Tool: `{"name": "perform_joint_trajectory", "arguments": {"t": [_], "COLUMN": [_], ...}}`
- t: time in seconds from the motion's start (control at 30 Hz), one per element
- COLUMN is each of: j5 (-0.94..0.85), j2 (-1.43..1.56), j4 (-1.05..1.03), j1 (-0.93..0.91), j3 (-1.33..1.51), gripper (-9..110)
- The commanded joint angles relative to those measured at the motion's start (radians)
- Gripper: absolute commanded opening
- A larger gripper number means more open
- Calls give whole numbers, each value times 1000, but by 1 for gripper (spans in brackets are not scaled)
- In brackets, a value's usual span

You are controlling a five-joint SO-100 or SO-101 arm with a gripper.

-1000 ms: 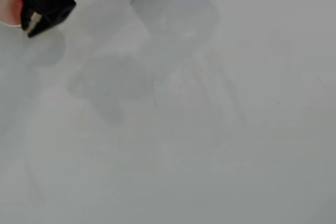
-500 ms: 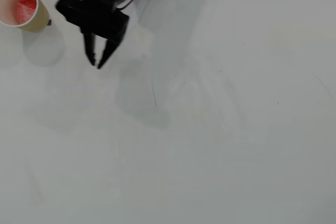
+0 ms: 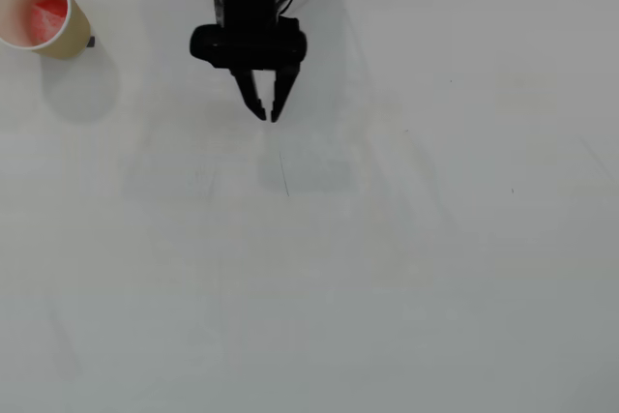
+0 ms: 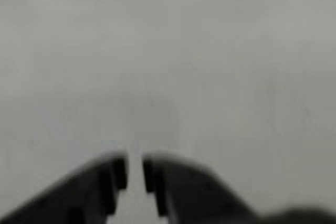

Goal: Pick up the cube and drop it in the cup.

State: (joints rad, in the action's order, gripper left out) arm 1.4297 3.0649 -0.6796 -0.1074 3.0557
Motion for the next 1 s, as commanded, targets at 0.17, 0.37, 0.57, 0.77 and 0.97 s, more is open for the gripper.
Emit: {"name": "perform_joint_trajectory", "arguments": {"t": [0.17,0.37,0.57,0.77,0.97], "j5": [-3,-3,-3,8,9], "j2": [71,72,72,72,72], "j4": [-129,-247,-414,-448,-446], "j1": [115,146,117,107,123], "j3": [66,66,66,66,66], "gripper": [0,0,0,0,0]}}
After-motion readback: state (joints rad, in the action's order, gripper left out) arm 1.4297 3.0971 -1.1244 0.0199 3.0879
